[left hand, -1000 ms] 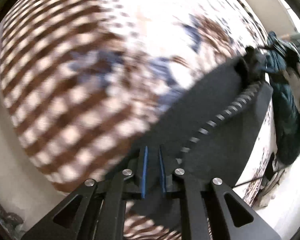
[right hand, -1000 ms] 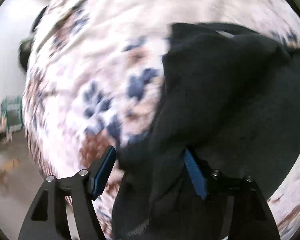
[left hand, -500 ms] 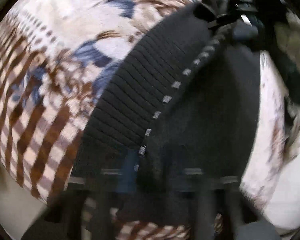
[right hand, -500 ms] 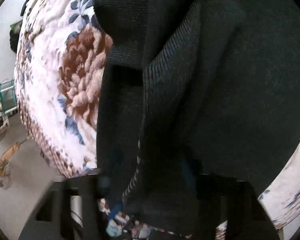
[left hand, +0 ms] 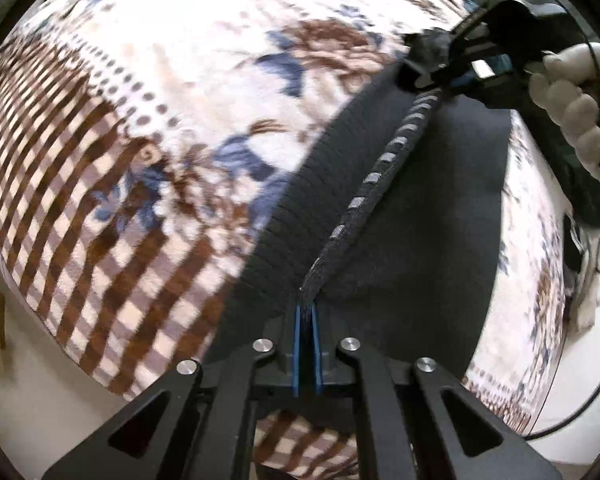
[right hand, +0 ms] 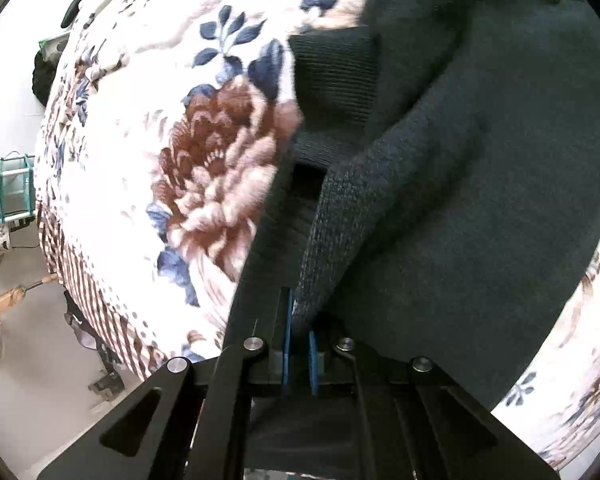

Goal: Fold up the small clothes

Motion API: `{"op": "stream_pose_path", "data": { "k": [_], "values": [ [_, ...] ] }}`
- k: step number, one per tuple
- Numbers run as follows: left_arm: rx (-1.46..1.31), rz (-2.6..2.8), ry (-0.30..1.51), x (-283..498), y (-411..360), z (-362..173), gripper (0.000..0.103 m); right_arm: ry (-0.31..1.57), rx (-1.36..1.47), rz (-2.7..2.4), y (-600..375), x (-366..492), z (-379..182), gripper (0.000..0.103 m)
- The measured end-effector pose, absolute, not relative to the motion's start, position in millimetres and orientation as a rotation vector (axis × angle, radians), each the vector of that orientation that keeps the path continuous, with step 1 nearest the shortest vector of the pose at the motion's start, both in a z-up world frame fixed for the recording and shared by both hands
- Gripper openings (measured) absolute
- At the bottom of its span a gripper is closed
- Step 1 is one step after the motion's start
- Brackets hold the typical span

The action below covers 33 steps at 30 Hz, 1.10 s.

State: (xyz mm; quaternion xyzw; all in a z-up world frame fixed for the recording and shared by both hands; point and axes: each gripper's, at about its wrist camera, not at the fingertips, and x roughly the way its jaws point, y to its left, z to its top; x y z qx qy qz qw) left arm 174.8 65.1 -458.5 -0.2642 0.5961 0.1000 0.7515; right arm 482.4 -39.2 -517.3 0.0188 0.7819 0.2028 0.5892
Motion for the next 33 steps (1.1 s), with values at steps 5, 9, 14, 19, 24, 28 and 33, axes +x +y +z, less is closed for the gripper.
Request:
{"op": "stream_pose_path", "data": {
  "k": [5,9,14,19,24,28,33],
  "values": [
    [-0.588,0.255,1.355,176.1,82.7,-484.5,0.003,1.857,0.007,0.470,-5.3,482.3,-545.6,0.012],
    [-0.675,0.253,1.370,167.1,96.5,-492.2,0.008,1.957,0.155,0.573,-9.8,489.0,-550.2,0.046],
    [-0.693,0.236,1.405,161.3,104.4,-481.6,0.028,1.824,0.223,0.689,-54.0,525.5,-486.1,0.070],
    [-0.712,0.245,1.413,166.0,108.4,-484.7,0.029,1.663,0.182,0.452,-90.1,609.2,-463.6,0.072],
    [-0.687,0.258,1.410,183.2,104.4,-490.2,0.029,1.740,0.231,0.300,-82.9,681.2,-516.0,0.037],
    [-0.675,0.258,1.412,184.9,98.9,-496.0,0.029,1.712,0.344,0.170,-88.5,689.1,-527.5,0.008],
    [-0.684,0.256,1.424,192.6,93.9,-504.6,0.031,1.635,0.461,0.145,-89.3,693.6,-511.6,0.008]
  ]
}}
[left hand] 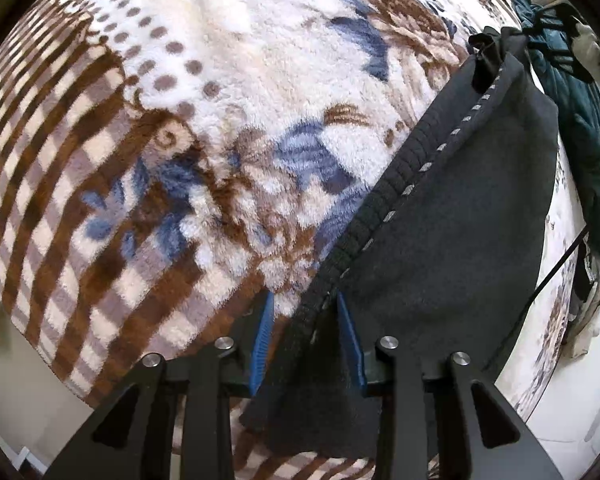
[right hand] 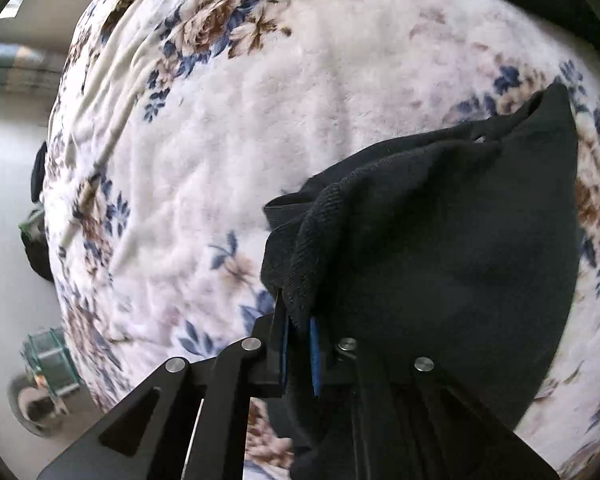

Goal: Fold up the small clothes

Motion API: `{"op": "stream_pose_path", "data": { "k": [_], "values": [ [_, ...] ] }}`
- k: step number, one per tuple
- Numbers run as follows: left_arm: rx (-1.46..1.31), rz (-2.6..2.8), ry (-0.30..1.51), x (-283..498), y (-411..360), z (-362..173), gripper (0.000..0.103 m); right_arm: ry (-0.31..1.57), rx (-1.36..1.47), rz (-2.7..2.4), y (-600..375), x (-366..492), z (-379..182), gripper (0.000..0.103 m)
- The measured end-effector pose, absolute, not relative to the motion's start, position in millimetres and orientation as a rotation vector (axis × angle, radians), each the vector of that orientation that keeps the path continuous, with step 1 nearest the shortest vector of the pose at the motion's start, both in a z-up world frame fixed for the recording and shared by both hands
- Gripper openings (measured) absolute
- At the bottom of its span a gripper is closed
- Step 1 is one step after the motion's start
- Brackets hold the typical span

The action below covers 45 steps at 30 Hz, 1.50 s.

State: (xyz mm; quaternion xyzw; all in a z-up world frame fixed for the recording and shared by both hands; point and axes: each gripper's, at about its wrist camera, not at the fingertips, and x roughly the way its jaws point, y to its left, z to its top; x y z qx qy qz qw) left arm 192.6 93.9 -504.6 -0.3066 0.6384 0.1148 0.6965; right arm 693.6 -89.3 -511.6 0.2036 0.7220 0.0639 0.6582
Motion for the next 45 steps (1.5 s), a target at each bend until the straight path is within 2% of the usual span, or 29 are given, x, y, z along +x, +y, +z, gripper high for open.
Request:
{"op": "stream_pose_path", "data": {
  "k": [2,4,6,7,8,10,11,12,13,17,23,25,26,27,28,29,30,31,32,34,38,40,41,43,44,45],
  "values": [
    [-0.685,0.251,1.429,193.2,93.9,-502.2,0.031,1.660,0.443,0.165,-78.3,698.7,-524.0,0.012],
    [-0.691,0.243,1.424,189.1,98.5,-491.7,0.031,1.713,0.438,0.225,-64.2,700.9,-536.6,0.026],
    [-0.691,0.237,1.404,191.6,104.1,-476.0,0.029,1.718,0.494,0.333,-63.5,696.0,-529.5,0.058],
    [-0.694,0.234,1.388,195.2,108.1,-467.7,0.030,1.682,0.525,0.407,-69.5,688.3,-513.1,0.064],
    [-0.695,0.231,1.366,198.2,112.6,-458.7,0.037,1.657,0.516,0.430,-75.8,680.5,-501.3,0.071],
    [-0.688,0.210,1.312,208.0,117.5,-438.8,0.052,1.597,0.451,0.458,-95.8,657.6,-472.6,0.077],
    [-0.671,0.191,1.291,214.9,117.7,-430.8,0.064,1.573,0.409,0.459,-108.9,640.5,-460.2,0.086],
    [-0.658,0.178,1.282,219.2,117.1,-428.2,0.066,1.559,0.379,0.453,-119.5,625.1,-453.6,0.095],
    [-0.644,0.171,1.277,223.3,116.0,-427.0,0.066,1.554,0.341,0.442,-135.8,605.3,-448.8,0.097],
    [-0.592,0.161,1.299,234.8,100.9,-430.6,0.066,1.620,0.226,0.372,-193.9,513.8,-461.1,0.097],
    [-0.445,0.136,1.441,215.9,57.7,-464.5,0.066,1.837,0.316,0.350,-238.1,372.4,-526.8,0.097],
    [-0.378,0.125,1.492,209.1,47.2,-479.7,0.063,1.897,0.380,0.340,-245.6,327.7,-551.5,0.096],
    [-0.364,0.106,1.492,205.3,44.3,-483.2,0.041,1.915,0.417,0.335,-246.8,312.0,-560.8,0.095],
    [-0.337,0.105,1.484,201.4,42.6,-484.8,0.011,1.935,0.442,0.330,-249.1,296.6,-568.7,0.088],
    [-0.318,0.109,1.478,198.7,42.9,-485.3,0.007,1.953,0.472,0.334,-248.0,281.8,-577.0,0.083],
    [-0.331,0.098,1.464,195.7,45.5,-485.0,0.007,1.955,0.508,0.344,-244.1,266.7,-583.9,0.067],
    [-0.341,0.101,1.450,192.5,50.3,-482.8,0.006,1.952,0.525,0.344,-241.0,257.6,-587.8,0.041],
    [-0.344,0.106,1.445,190.2,54.6,-480.7,0.006,1.942,0.534,0.330,-238.8,246.3,-590.3,0.027],
    [-0.354,0.096,1.444,188.6,59.4,-479.7,0.006,1.920,0.539,0.298,-239.4,237.6,-588.7,0.017],
    [-0.345,0.068,1.467,186.4,70.2,-487.2,0.007,1.882,0.552,0.245,-242.2,223.7,-585.0,0.012],
    [-0.432,-0.022,1.537,201.1,90.2,-495.6,0.011,1.928,0.530,0.157,-245.4,211.4,-586.7,0.012],
    [-0.424,-0.079,1.547,214.7,94.0,-477.9,0.014,1.932,0.480,0.155,-238.7,220.4,-576.4,0.016],
    [-0.429,-0.117,1.510,223.8,97.3,-460.2,0.019,1.915,0.447,0.137,-230.3,230.9,-565.9,0.018],
    [-0.436,-0.162,1.448,243.5,104.4,-434.5,0.032,1.845,0.434,0.132,-222.5,250.2,-541.6,0.044],
    [-0.463,-0.188,1.404,260.8,109.8,-419.1,0.043,1.800,0.438,0.126,-222.2,264.3,-526.4,0.071],
    [-0.482,-0.196,1.370,275.0,113.6,-409.1,0.052,1.770,0.449,0.120,-221.5,275.2,-516.7,0.078]
  ]
}}
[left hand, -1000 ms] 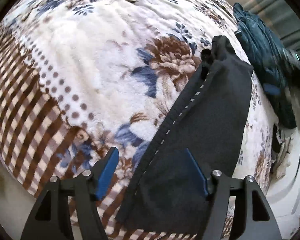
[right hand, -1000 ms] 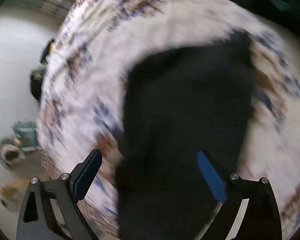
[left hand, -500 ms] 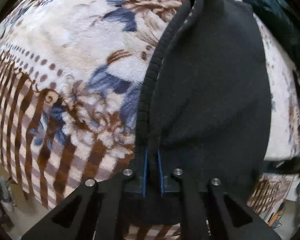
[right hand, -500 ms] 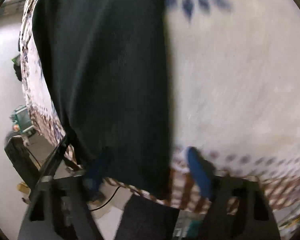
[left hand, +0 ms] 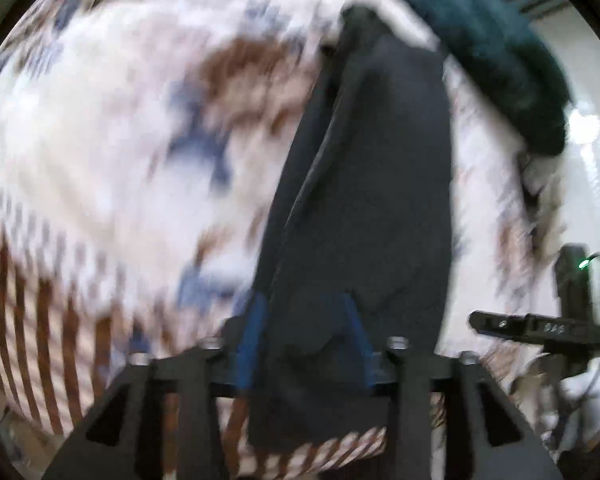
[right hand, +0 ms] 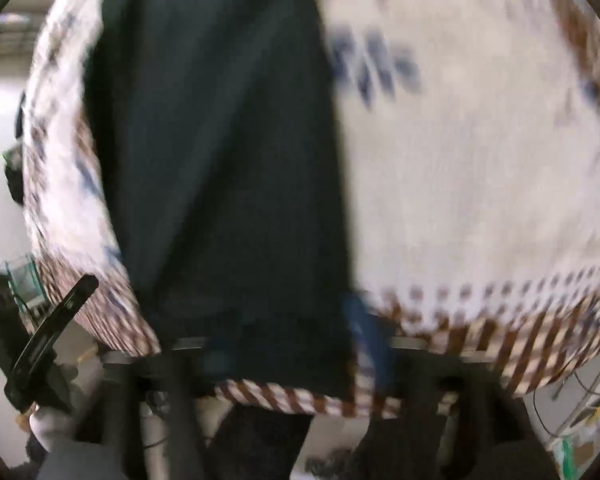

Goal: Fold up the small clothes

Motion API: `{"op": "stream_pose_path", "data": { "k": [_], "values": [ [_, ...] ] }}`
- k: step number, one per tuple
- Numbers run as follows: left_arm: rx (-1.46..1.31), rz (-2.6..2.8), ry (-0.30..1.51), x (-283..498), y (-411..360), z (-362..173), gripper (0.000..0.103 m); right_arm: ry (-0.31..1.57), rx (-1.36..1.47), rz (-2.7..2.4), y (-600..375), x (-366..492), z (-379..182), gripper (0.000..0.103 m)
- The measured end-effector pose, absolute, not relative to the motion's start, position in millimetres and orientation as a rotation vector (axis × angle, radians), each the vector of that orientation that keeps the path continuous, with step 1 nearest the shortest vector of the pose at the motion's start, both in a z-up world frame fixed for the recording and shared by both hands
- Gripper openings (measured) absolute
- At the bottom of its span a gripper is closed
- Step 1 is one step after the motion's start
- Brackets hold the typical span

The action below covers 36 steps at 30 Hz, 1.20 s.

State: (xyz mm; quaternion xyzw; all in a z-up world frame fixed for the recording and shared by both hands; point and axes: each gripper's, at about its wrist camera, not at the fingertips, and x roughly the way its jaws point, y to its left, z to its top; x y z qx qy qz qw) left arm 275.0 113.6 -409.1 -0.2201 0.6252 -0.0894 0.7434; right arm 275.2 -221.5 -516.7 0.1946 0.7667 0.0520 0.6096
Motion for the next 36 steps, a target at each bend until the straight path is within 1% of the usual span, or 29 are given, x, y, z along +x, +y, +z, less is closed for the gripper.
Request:
{"op": "stream_pose_path", "data": {
  "k": [2,5,8,10,13,16,17,18,20,22,23,24,26,27,28,29,31,34,36],
  "values": [
    [-0.531,-0.220,1.294,313.7,118.8,-391.5,0.059,1.699,0.503,0.118,-221.4,306.1,-497.0,0.078],
    [-0.545,-0.247,1.209,387.6,115.1,-379.0,0.059,1.606,0.533,0.092,-222.2,353.2,-480.5,0.078],
    [-0.530,-0.275,1.130,478.4,104.5,-379.3,0.059,1.521,0.557,0.067,-234.3,412.4,-478.1,0.078],
    [-0.545,-0.306,1.126,524.2,95.8,-389.7,0.059,1.483,0.562,0.048,-239.3,452.5,-483.6,0.078],
    [-0.530,-0.323,1.218,590.2,76.9,-431.4,0.059,1.454,0.573,0.017,-245.3,503.9,-492.9,0.078],
    [-0.445,-0.341,1.253,624.2,53.0,-458.3,0.057,1.464,0.602,0.007,-254.2,536.0,-516.8,0.078],
    [-0.431,-0.373,1.259,630.9,46.6,-467.0,0.033,1.478,0.610,0.006,-254.7,544.2,-527.0,0.078],
    [-0.434,-0.420,1.264,633.8,41.5,-472.9,0.006,1.491,0.617,0.004,-254.5,549.8,-536.2,0.078],
    [-0.486,-0.532,1.236,640.2,38.1,-472.8,0.005,1.520,0.618,0.012,-254.3,556.5,-553.2,0.078],
    [-0.551,-0.588,1.192,642.6,46.8,-465.4,0.005,1.543,0.592,0.016,-252.7,558.8,-563.1,0.078],
    [-0.595,-0.575,1.198,647.8,57.1,-470.0,0.005,1.556,0.580,0.013,-253.0,560.2,-570.0,0.079],
    [-0.600,-0.535,1.210,653.1,66.2,-477.8,0.006,1.563,0.577,0.010,-254.4,559.7,-573.9,0.078],
    [-0.521,-0.425,1.275,657.9,79.4,-500.1,0.006,1.580,0.578,-0.002,-258.6,555.7,-582.0,0.078],
    [-0.534,-0.411,1.300,656.9,83.8,-508.9,0.010,1.586,0.584,-0.004,-260.7,554.5,-585.3,0.079],
    [-0.585,-0.407,1.316,655.2,88.5,-515.7,0.011,1.589,0.596,-0.002,-262.1,552.5,-588.0,0.079],
    [-0.635,-0.411,1.317,653.3,92.9,-517.4,0.013,1.591,0.611,0.000,-264.7,549.5,-590.1,0.078],
    [-0.696,-0.412,1.307,645.0,100.0,-510.9,0.024,1.589,0.638,0.000,-267.5,544.2,-588.6,0.078],
    [-0.741,-0.417,1.278,620.1,108.9,-494.5,0.030,1.576,0.681,0.014,-270.0,536.2,-580.5,0.078],
    [-0.731,-0.425,1.295,599.8,106.1,-488.9,0.050,1.570,0.696,0.020,-270.7,530.1,-575.6,0.078]
  ]
}}
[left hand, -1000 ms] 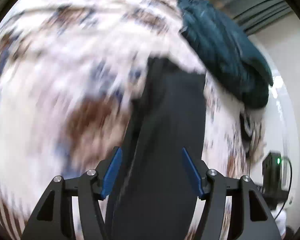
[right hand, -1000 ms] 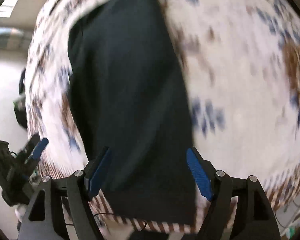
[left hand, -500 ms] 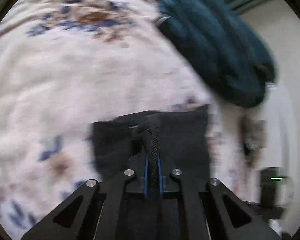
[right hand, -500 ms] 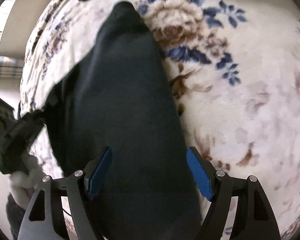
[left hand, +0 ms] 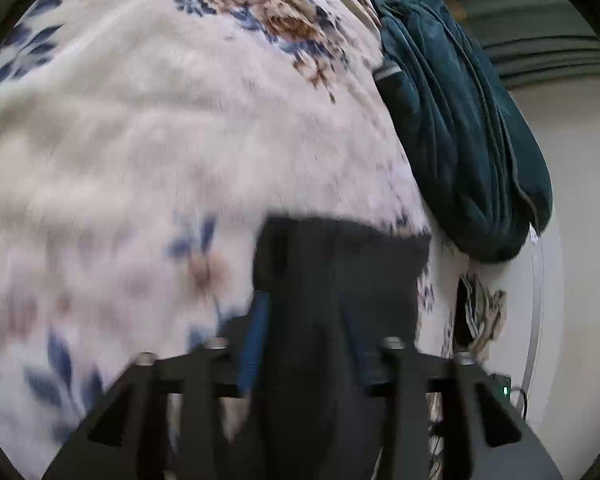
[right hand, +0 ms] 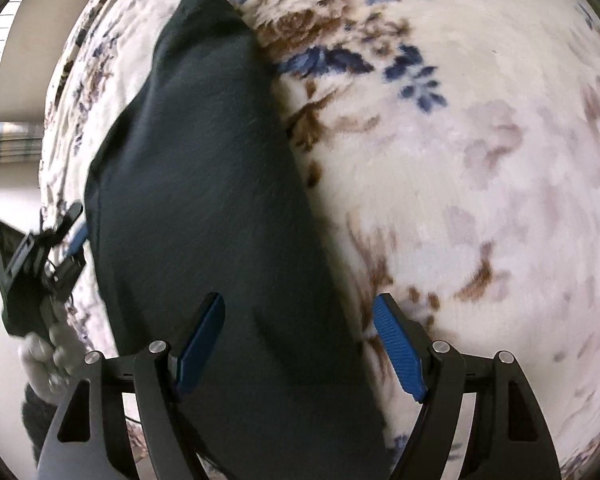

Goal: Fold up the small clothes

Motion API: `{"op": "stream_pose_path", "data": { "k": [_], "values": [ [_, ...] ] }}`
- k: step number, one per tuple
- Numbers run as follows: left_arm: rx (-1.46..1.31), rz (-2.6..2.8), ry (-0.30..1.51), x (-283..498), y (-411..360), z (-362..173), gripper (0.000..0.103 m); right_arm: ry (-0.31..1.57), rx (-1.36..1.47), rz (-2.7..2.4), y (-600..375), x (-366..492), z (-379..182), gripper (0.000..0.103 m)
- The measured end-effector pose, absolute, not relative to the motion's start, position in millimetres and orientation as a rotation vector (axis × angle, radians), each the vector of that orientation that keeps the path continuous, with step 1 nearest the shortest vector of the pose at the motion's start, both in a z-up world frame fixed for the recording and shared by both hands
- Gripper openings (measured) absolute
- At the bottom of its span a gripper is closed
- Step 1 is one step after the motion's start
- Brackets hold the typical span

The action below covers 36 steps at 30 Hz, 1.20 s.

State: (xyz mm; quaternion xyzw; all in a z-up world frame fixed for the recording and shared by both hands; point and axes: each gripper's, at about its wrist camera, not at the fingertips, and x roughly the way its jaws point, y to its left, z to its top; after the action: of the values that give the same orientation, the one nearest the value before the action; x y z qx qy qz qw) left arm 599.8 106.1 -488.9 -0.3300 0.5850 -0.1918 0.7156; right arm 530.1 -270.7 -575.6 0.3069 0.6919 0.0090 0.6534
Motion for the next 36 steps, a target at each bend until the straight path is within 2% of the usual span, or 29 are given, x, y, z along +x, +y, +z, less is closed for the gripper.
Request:
{"op": "stream_pose_path", "data": {
  "k": [2,3,4,5,11,14,15,16,18,19,22,25,26,27,30,32,36],
  "values": [
    [-0.697,-0.431,1.334,588.8,95.8,-492.2,0.052,1.576,0.709,0.022,-271.8,521.7,-574.7,0.078],
    [-0.645,-0.435,1.351,584.8,87.3,-494.9,0.040,1.582,0.714,0.024,-271.7,516.9,-576.0,0.078],
    [-0.587,-0.422,1.335,583.4,80.6,-495.1,0.018,1.589,0.714,0.023,-270.3,514.0,-578.8,0.078],
    [-0.528,-0.411,1.316,579.6,75.9,-493.8,0.004,1.595,0.709,0.022,-270.7,509.5,-580.9,0.078],
    [-0.477,-0.340,1.301,585.6,86.7,-498.6,0.005,1.609,0.705,0.000,-274.5,486.3,-590.0,0.078],
    [-0.474,-0.302,1.318,577.6,89.7,-489.7,0.011,1.608,0.696,0.001,-274.8,478.5,-587.4,0.078],
    [-0.493,-0.314,1.329,572.2,91.4,-486.5,0.020,1.606,0.699,0.001,-273.4,478.7,-586.8,0.078],
    [-0.520,-0.328,1.330,562.5,95.3,-485.9,0.026,1.603,0.702,0.000,-273.4,477.8,-586.3,0.078],
    [-0.591,-0.334,1.342,547.6,98.1,-485.9,0.060,1.595,0.716,-0.008,-275.2,472.4,-584.8,0.078],
    [-0.644,-0.329,1.356,538.9,98.4,-490.3,0.062,1.595,0.722,-0.012,-275.9,470.0,-585.0,0.078],
    [-0.765,-0.356,1.412,526.2,86.9,-507.9,0.062,1.606,0.735,-0.019,-269.1,472.1,-589.5,0.078],
    [-0.638,-0.327,1.367,520.2,65.8,-510.8,0.055,1.620,0.733,-0.027,-266.0,467.0,-595.7,0.078],
    [-0.633,-0.340,1.356,519.6,60.7,-510.5,0.037,1.622,0.735,-0.029,-265.7,464.9,-597.1,0.079],
    [-0.664,-0.376,1.334,519.5,58.7,-507.8,0.023,1.624,0.732,-0.029,-261.3,468.8,-598.9,0.078],
    [-0.889,-0.514,1.257,517.4,71.0,-507.3,0.020,1.622,0.730,-0.031,-258.0,470.9,-601.2,0.078],
    [-1.035,-0.527,1.289,517.9,88.2,-531.1,0.020,1.625,0.733,-0.027,-257.7,472.4,-602.7,0.079],
    [-1.023,-0.480,1.360,521.7,107.6,-549.6,0.027,1.629,0.737,-0.015,-262.3,469.8,-601.5,0.078]
  ]
}}
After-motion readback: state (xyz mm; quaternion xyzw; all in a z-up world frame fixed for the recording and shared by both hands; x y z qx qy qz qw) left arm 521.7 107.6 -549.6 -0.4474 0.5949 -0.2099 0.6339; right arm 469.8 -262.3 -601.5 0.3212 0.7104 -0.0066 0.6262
